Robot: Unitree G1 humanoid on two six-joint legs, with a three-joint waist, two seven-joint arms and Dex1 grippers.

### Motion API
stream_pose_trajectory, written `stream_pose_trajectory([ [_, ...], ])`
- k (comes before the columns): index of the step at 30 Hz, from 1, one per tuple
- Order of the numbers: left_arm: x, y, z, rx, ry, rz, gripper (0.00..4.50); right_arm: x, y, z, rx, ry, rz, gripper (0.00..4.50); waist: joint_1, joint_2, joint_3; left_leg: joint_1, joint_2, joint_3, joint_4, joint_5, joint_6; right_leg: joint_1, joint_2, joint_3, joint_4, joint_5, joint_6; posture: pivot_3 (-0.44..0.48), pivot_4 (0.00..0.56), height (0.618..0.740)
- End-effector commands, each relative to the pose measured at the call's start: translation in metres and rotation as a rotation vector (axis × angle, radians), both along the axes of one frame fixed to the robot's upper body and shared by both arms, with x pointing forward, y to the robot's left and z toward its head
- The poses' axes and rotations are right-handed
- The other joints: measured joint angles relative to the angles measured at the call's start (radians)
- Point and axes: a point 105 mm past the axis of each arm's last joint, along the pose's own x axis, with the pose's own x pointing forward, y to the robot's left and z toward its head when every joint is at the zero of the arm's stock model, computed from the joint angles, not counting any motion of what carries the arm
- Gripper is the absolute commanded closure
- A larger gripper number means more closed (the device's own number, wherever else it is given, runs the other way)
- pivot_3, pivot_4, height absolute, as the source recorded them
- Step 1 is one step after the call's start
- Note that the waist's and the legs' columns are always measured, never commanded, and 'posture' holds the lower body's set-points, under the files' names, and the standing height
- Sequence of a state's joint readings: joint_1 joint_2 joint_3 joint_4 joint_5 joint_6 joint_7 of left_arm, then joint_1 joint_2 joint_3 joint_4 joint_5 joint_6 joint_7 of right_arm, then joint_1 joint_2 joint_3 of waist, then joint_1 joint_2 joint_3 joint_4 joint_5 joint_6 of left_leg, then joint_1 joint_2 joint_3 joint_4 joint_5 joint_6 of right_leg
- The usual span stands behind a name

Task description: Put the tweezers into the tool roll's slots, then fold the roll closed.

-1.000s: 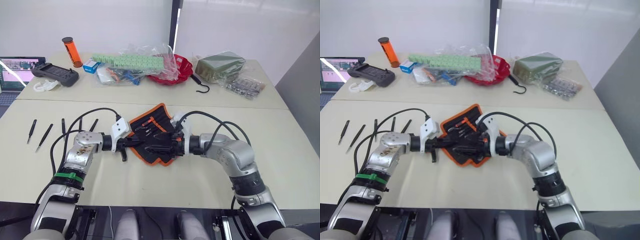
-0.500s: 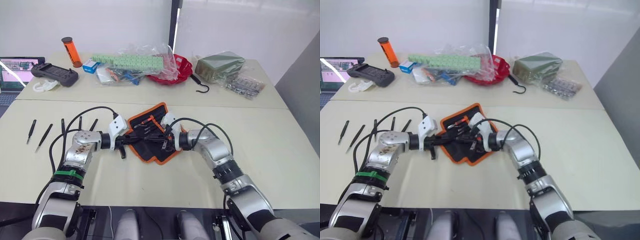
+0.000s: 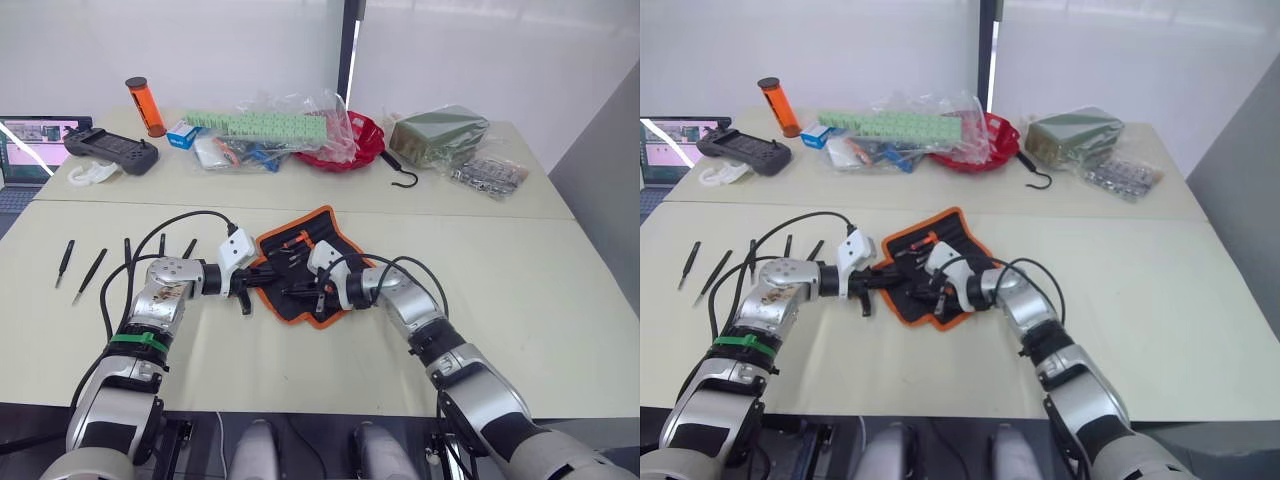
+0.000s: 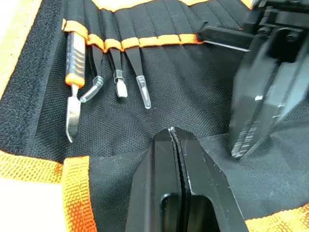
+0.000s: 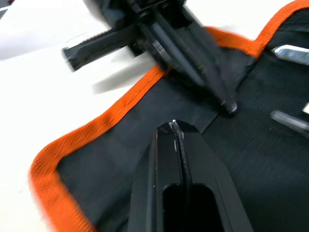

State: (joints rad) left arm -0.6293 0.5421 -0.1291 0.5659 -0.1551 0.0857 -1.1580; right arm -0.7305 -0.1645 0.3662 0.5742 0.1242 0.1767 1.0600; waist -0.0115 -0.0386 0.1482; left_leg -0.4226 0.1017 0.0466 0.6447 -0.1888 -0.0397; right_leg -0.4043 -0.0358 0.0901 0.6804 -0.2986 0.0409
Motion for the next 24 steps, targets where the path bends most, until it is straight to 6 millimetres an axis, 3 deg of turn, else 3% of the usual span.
stream_pose_trajectory([
  [1,0.009,0.014,0.004,0.015,-0.006,0.062,4.5,-0.024,-0.016,-0.037,-0.108,0.127,0.053,4.47,0.001,0.0,0.0,0.001,0.0,0.0,0.0,0.0,0.0,0.001,0.0,0.0,0.0,0.0,0.0,0.0,0.15,0.737],
  [14,0.018,0.024,0.003,0.03,-0.003,0.099,4.5,-0.049,-0.034,-0.052,-0.175,0.17,0.106,4.47,0.002,0.004,-0.006,0.002,0.0,0.0,0.0,0.0,0.0,0.002,0.0,0.0,-0.001,0.0,0.0,0.0,0.15,0.737],
  [24,0.018,0.027,-0.003,0.023,0.019,0.107,4.5,-0.047,-0.034,-0.046,-0.178,0.128,0.102,4.47,0.0,0.004,-0.007,0.002,0.0,0.0,-0.001,0.0,0.0,0.002,0.0,0.0,-0.001,-0.001,0.0,0.0,0.15,0.737],
])
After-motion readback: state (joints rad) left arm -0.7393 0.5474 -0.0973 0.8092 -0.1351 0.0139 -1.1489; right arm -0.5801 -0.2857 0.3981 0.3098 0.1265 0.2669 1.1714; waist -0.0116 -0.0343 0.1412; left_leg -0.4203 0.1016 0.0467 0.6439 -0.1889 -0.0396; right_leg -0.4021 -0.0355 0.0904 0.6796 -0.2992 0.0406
